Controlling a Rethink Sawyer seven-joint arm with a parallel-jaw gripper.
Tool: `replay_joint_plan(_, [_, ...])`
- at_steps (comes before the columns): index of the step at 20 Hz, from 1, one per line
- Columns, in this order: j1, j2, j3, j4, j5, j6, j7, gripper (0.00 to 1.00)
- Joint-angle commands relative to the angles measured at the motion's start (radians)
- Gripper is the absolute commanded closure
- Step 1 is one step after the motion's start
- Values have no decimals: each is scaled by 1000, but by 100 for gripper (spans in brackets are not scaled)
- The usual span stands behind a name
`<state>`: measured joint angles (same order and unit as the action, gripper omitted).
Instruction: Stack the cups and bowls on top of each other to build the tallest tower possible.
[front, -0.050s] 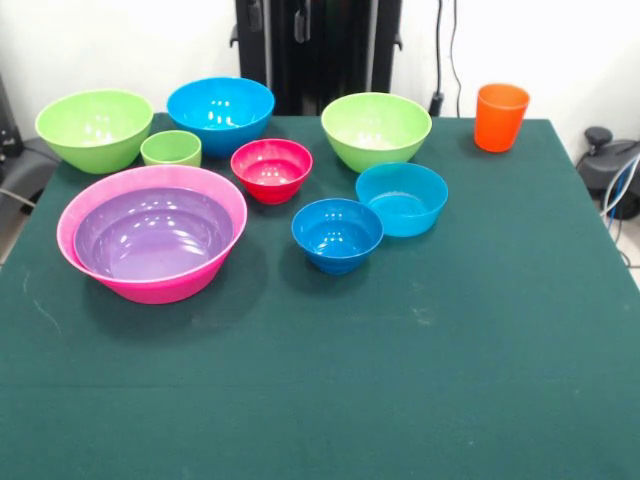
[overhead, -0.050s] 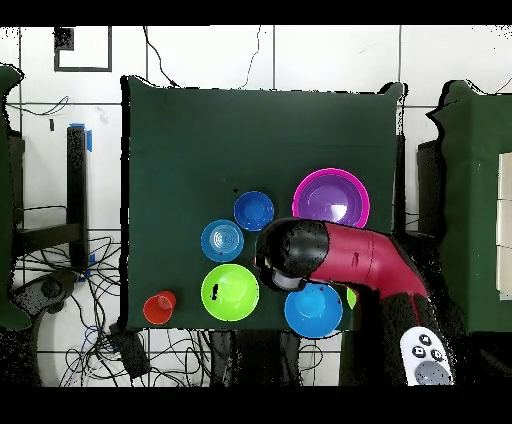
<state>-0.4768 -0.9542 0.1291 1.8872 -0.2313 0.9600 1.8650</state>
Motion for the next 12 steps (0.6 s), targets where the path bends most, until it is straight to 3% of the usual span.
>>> replay_joint_plan(1, [-12,-30,35,135,-27,-35,-63,0])
replay_joint_plan(12, [-36,0,41,271,-35,-248,-11,0])
